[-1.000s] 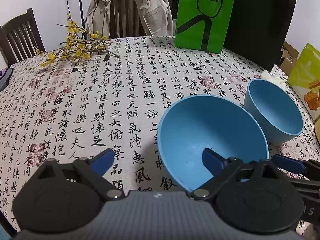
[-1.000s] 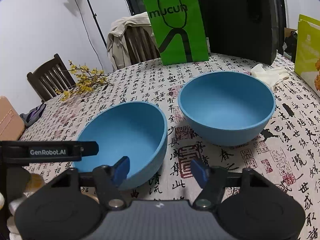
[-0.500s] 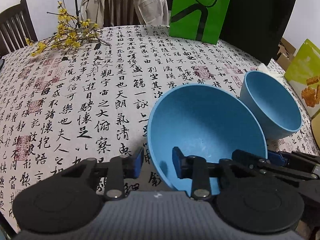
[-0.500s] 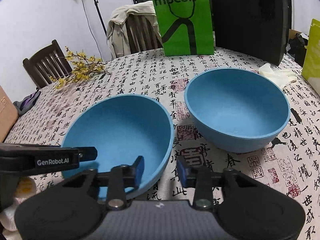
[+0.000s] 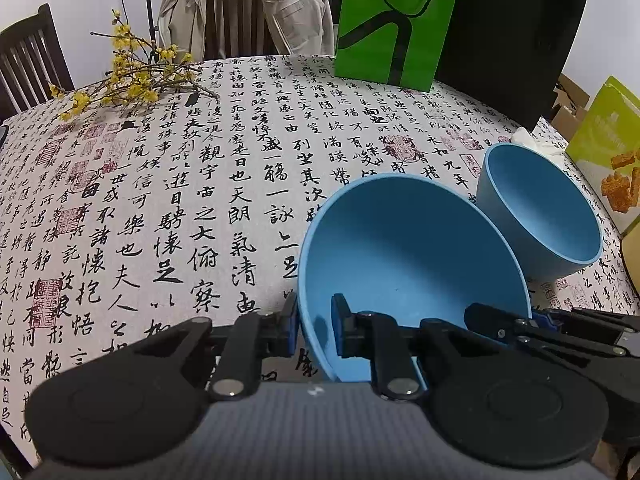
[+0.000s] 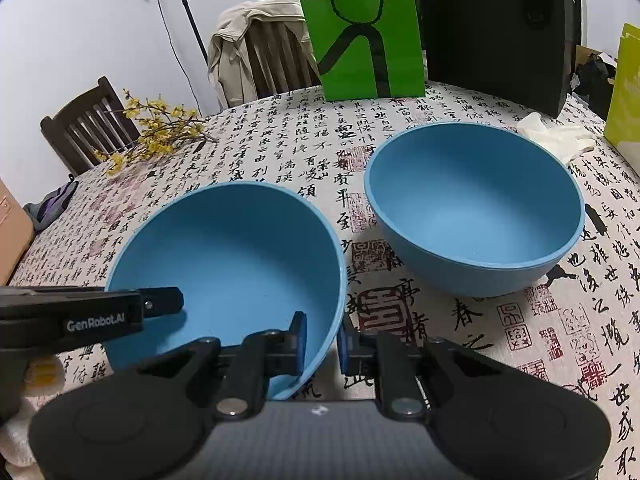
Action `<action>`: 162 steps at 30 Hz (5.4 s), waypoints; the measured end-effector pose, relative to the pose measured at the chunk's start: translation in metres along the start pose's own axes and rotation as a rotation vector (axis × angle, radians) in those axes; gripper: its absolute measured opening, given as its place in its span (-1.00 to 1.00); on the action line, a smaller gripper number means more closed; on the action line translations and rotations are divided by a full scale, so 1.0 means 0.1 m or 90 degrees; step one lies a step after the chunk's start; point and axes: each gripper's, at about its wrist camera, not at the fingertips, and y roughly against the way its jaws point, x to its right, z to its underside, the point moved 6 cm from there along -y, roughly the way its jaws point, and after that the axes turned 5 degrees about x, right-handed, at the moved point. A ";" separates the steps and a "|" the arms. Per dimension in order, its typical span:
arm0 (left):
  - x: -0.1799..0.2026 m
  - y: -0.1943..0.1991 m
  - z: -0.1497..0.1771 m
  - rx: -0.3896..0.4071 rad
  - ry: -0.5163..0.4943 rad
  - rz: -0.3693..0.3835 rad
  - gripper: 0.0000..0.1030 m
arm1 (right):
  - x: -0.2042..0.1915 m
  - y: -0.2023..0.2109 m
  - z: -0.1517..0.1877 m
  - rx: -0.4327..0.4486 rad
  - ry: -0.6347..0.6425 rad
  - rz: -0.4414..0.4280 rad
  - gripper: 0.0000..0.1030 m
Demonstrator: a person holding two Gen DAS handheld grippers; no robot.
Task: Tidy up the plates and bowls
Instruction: 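Lift the gripped blue bowl off the table with both grippers, then carry the blue bowl with both grippers toward the placed blue bowl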
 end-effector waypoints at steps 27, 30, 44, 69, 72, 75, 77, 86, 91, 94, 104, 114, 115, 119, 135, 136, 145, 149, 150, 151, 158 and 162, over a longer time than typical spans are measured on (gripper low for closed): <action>-0.06 0.26 -0.01 0.028 0.012 -0.002 -0.67 | -0.10 0.19 -0.04 0.022 0.004 -0.006 -0.70; -0.07 0.30 -0.01 0.033 0.014 -0.005 -0.67 | -0.13 0.22 -0.05 0.025 0.005 -0.009 -0.70; -0.16 0.53 0.02 0.058 0.022 -0.009 -0.67 | -0.26 0.40 -0.08 0.046 0.011 -0.023 -0.70; -0.49 0.98 0.23 0.110 0.035 -0.045 -0.67 | -0.70 0.63 0.10 0.083 0.016 -0.045 -0.70; -0.53 1.01 0.23 0.109 0.043 -0.044 -0.67 | -0.73 0.61 0.11 0.067 0.017 -0.044 -0.70; -0.55 1.02 0.23 0.107 0.047 -0.041 -0.67 | -0.77 0.61 0.12 0.054 0.019 -0.035 -0.70; -0.55 1.03 0.24 0.107 0.048 -0.041 -0.66 | -0.80 0.62 0.12 0.052 0.023 -0.031 -0.70; -0.61 1.05 0.26 0.108 0.057 -0.035 -0.66 | -0.84 0.63 0.09 0.040 0.015 -0.032 -0.70; -0.64 1.10 0.27 0.110 0.054 -0.036 -0.66 | -0.90 0.65 0.08 0.045 0.026 -0.029 -0.70; -0.67 1.13 0.28 0.111 0.044 -0.038 -0.66 | -0.94 0.68 0.09 0.052 0.034 -0.030 -0.70; -0.77 1.16 0.36 0.103 0.002 -0.043 -0.66 | -1.08 0.72 0.16 0.066 0.053 -0.046 -0.70; -0.91 1.30 0.43 0.123 -0.008 -0.056 -0.66 | -1.23 0.77 0.25 0.096 0.066 -0.083 -0.69; -0.92 1.31 0.43 0.125 -0.011 -0.062 -0.66 | -1.25 0.77 0.25 0.097 0.066 -0.088 -0.69; -0.95 1.38 0.46 0.135 -0.023 -0.078 -0.66 | -1.32 0.77 0.28 0.106 0.080 -0.099 -0.69; -1.14 1.54 0.58 0.143 -0.042 -0.126 -0.66 | -1.56 0.74 0.38 0.099 0.088 -0.153 -0.69; -1.16 1.55 0.59 0.144 -0.040 -0.129 -0.66 | -1.58 0.74 0.38 0.100 0.091 -0.156 -0.69; -1.25 1.70 0.66 0.155 -0.031 -0.145 -0.66 | -1.72 0.83 0.38 0.112 0.106 -0.181 -0.69; -1.31 1.78 0.69 0.160 -0.022 -0.155 -0.66 | -1.79 0.86 0.39 0.116 0.113 -0.194 -0.69; -1.32 1.81 0.70 0.161 -0.020 -0.158 -0.66 | -1.82 0.87 0.40 0.116 0.115 -0.198 -0.69; -1.34 1.83 0.72 0.163 -0.016 -0.161 -0.66 | -1.84 0.87 0.41 0.116 0.116 -0.202 -0.69; -1.46 2.01 0.79 0.175 -0.007 -0.183 -0.66 | -2.00 0.94 0.45 0.121 0.124 -0.232 -0.69; -1.52 2.12 0.83 0.184 -0.005 -0.194 -0.66 | -2.10 1.00 0.46 0.125 0.129 -0.248 -0.69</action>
